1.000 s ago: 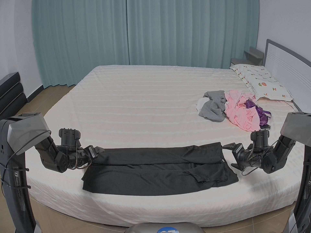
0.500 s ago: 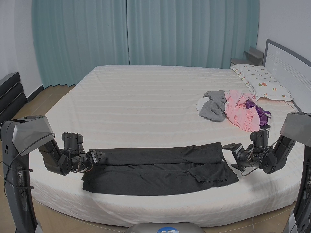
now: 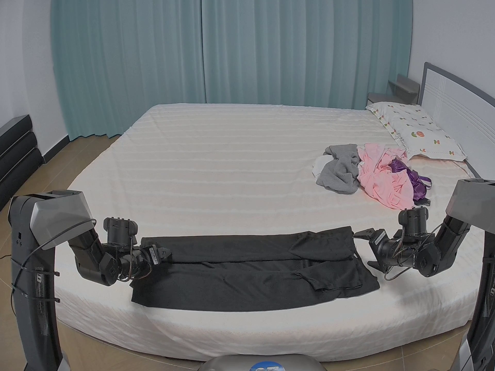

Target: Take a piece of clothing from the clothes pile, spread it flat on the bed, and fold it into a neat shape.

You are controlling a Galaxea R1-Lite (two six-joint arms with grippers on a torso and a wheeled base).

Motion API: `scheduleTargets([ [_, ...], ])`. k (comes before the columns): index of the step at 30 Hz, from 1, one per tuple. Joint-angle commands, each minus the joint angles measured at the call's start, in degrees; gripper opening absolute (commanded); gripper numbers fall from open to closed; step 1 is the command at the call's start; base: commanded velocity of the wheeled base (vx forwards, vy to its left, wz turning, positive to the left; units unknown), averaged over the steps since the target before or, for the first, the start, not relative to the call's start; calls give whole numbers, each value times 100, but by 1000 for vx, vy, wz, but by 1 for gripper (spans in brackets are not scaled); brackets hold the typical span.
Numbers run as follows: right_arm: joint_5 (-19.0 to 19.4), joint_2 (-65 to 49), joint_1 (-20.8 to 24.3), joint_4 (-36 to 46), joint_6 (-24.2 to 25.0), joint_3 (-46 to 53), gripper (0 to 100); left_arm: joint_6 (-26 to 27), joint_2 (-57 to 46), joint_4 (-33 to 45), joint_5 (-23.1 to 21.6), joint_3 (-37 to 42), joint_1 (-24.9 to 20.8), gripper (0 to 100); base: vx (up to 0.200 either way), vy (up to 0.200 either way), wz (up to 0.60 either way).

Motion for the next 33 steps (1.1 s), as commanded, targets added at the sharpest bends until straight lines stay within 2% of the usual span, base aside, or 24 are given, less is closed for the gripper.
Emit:
scheduleTargets([
  [1, 2, 9, 11, -2, 7, -1, 100, -12, 10, 6, -4, 50, -72, 100, 0, 0, 0],
  [8, 2, 9, 11, -2, -2, -1, 100, -30, 54, 41, -4, 23, -72, 100, 0, 0, 0],
  [9, 2, 9, 11, -2, -2, -1, 100, -30, 54, 41, -4, 23, -72, 0, 0, 0, 0],
  [21, 2, 9, 11, -2, 7, -1, 100, -65, -25, 6, 5, 94, -64, 0, 0, 0, 0],
  [33, 2, 0, 2, -2, 16, -1, 100, -443, -184, -29, 5, 94, -64, 0, 0, 0, 0],
])
